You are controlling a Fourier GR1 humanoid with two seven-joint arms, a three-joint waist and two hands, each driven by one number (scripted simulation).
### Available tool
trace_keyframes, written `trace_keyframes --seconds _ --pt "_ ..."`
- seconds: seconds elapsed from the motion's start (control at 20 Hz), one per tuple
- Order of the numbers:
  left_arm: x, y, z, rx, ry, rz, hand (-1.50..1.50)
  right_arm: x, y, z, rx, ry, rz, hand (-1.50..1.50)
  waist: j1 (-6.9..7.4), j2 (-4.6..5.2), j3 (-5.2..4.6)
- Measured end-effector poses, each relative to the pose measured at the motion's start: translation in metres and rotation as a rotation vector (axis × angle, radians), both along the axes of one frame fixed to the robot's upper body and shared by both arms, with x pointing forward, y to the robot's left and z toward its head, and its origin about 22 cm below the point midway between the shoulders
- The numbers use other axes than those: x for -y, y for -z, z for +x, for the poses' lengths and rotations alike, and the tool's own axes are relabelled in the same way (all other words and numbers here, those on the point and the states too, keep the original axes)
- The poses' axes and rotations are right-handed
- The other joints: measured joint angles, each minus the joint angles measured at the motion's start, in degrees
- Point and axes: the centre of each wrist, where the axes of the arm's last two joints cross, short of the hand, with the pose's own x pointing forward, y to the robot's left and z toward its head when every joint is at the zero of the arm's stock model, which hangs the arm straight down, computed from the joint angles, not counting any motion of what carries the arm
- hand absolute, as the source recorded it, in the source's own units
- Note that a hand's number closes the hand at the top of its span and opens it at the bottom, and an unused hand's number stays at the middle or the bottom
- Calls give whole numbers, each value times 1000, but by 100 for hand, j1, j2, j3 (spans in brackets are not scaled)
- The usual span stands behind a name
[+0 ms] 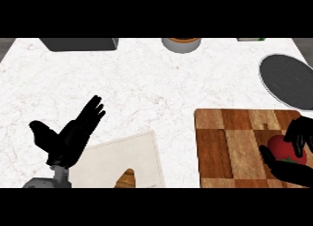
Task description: Pick the tomato from the cutting board and place it in the pan
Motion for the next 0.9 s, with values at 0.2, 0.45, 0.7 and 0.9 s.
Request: trace_keyframes --seconds 0.2,0.45,0.7,0.9 --pt "2 0 1 8 5 -2 0 29 -2 -1 0 35 151 150 65 19 3" --pt "8 0 1 10 27 -3 0 62 3 26 9 81 192 150 136 34 5" --pt "15 -5 8 16 31 1 0 83 15 66 43 142 106 150 190 49 7" --pt "11 -5 4 17 38 3 0 96 29 97 99 209 89 150 246 59 9"
